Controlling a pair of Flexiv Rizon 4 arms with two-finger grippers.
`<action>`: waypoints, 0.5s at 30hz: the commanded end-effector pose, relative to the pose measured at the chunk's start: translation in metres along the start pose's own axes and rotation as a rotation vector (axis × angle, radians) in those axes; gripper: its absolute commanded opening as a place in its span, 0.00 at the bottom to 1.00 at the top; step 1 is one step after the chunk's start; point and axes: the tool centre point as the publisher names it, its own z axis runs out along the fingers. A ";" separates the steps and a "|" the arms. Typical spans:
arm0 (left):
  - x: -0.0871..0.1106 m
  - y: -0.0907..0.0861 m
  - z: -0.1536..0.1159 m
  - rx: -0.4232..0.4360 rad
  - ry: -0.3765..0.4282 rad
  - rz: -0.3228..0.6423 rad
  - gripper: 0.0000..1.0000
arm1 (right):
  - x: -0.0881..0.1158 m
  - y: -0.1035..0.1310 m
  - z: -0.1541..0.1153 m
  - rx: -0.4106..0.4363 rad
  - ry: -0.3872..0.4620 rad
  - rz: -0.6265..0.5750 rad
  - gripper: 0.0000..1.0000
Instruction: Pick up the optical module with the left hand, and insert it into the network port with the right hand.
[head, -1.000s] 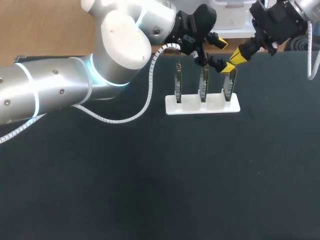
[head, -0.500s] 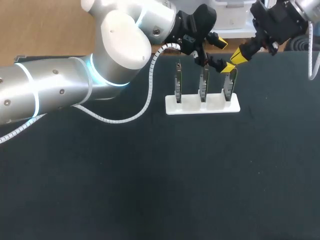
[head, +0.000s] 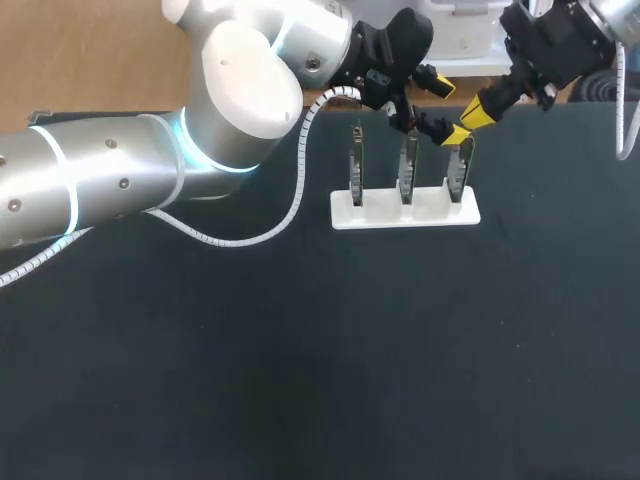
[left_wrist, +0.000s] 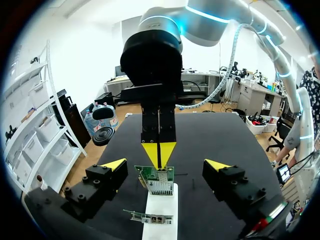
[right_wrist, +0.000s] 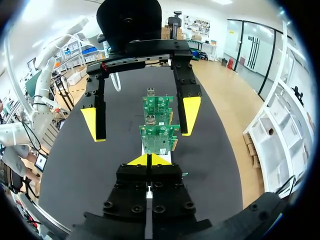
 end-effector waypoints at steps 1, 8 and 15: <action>0.001 -0.001 -0.001 -0.002 0.000 0.001 1.00 | 0.007 -0.002 0.007 -0.008 0.006 -0.004 0.00; 0.001 -0.001 -0.001 -0.002 0.000 0.001 1.00 | 0.007 0.000 0.009 -0.013 0.004 -0.004 0.00; 0.001 -0.001 -0.001 -0.002 0.000 0.001 1.00 | 0.007 0.001 0.010 -0.011 -0.004 -0.003 0.00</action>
